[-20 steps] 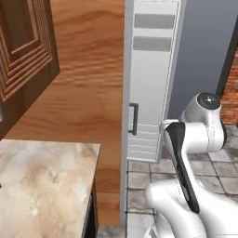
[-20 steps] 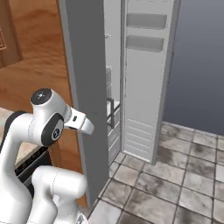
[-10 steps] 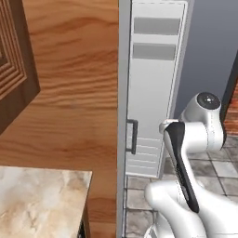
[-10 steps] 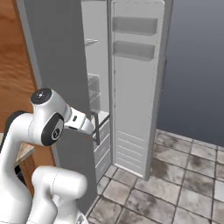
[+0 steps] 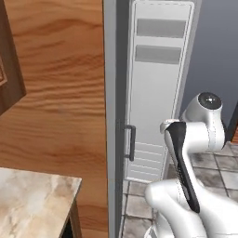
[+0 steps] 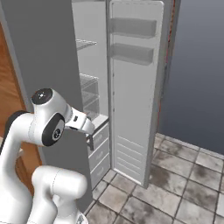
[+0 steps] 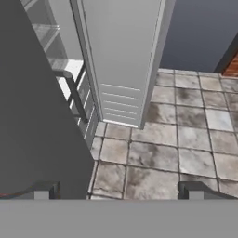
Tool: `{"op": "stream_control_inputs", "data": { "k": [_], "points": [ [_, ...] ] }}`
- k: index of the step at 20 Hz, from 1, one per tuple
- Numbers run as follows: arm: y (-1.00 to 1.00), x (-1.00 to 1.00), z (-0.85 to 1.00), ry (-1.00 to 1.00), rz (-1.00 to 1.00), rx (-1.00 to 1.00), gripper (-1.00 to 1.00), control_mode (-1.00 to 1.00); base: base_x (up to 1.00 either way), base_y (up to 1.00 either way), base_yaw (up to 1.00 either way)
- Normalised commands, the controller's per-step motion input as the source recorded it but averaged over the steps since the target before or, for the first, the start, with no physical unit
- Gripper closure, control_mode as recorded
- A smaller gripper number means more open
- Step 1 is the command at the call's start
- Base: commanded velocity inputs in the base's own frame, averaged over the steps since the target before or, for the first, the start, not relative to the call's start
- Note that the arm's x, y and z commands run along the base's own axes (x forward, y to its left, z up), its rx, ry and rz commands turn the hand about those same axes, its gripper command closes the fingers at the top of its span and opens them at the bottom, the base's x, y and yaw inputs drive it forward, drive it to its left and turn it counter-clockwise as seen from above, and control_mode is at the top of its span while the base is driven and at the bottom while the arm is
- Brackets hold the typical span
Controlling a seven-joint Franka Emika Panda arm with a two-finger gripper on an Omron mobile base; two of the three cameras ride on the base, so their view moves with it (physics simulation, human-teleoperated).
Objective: Pick the egg and butter from the fridge and place them by the bowl for mixing.
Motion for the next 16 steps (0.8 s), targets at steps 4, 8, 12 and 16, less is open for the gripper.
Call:
{"op": "stream_control_inputs", "data": {
  "k": [4, 8, 12, 16],
  "points": [
    [0.0, 0.0, 0.0, 0.0, 0.0, 0.0, -1.0, 1.0, 0.03, -0.53, 0.28],
    [0.0, 0.0, 0.0, 0.0, 0.0, 0.0, -1.0, 1.0, 0.0, -0.49, 0.37],
    [0.0, 0.0, 0.0, 0.0, 0.0, 0.0, -1.0, 1.0, 0.0, -0.47, 0.36],
    [0.0, 0.0, 0.0, 0.0, 0.0, 0.0, -1.0, 1.0, 0.01, -0.46, 0.34]
  ]
}}
